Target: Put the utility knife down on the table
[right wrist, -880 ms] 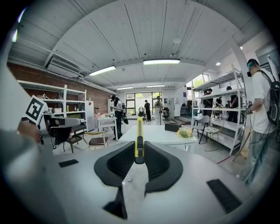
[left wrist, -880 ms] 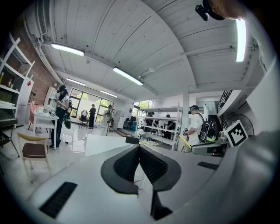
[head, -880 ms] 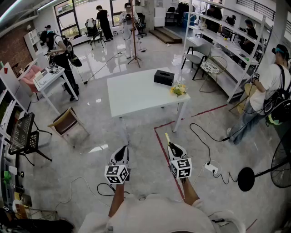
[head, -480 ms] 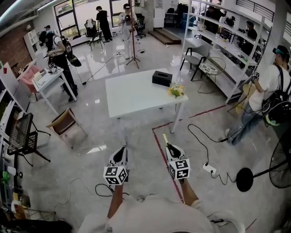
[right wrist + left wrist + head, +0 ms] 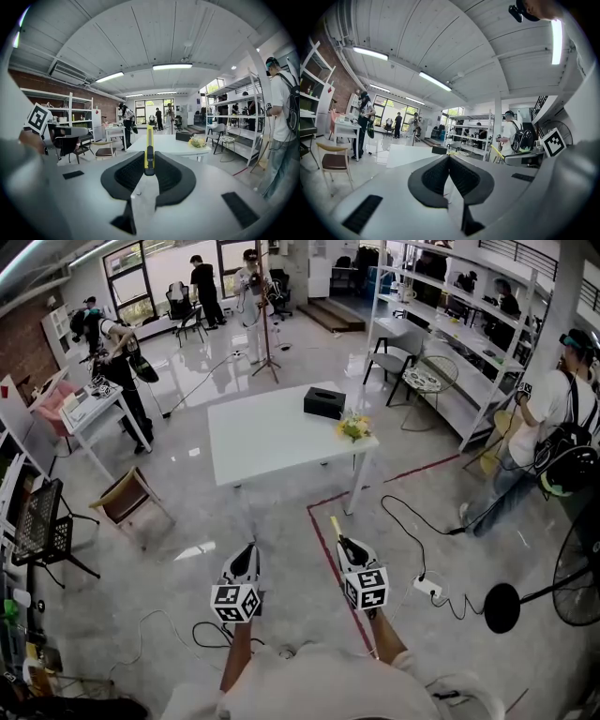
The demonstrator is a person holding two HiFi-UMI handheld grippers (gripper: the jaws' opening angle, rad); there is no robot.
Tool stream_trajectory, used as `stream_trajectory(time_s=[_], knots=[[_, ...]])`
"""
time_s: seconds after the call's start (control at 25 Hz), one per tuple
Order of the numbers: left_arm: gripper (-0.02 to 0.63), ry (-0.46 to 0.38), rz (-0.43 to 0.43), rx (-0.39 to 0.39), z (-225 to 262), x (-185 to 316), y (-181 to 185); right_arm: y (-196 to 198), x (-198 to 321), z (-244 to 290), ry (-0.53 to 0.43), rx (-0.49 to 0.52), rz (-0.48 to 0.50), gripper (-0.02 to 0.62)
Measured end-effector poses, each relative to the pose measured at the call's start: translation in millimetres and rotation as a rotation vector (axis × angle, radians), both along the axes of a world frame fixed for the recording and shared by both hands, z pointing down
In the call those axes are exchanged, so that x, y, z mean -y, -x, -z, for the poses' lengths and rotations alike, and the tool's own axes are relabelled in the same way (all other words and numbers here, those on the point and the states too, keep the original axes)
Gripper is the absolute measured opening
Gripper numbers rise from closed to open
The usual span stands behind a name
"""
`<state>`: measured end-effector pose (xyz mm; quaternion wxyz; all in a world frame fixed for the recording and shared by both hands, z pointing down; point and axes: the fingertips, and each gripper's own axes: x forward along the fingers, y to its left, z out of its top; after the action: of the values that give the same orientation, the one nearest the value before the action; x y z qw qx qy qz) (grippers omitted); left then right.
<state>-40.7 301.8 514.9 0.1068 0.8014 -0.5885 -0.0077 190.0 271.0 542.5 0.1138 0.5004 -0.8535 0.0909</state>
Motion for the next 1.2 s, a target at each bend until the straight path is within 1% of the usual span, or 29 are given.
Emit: stream_trajectory(time_s=[0.44,0.76,1.0,1.2], knots=[[0.02,0.01,0.018,-0.008,-10,11,-14,-9,12,-11,0.013,-0.004,0.026,0.083],[0.02,0.029,0.015,-0.014,-20,31,-17,-10,30,-20,0.031,-0.011,0.033,0.083],[0.02,0.039,0.016,-0.023,-28,64,-11,-5,64,-26,0.042,-0.014,0.028,0.083],[0.02,0.036,0.002,-0.029,-32,113,-3,6,107,-30,0.041,-0.023,0.025,0.083]])
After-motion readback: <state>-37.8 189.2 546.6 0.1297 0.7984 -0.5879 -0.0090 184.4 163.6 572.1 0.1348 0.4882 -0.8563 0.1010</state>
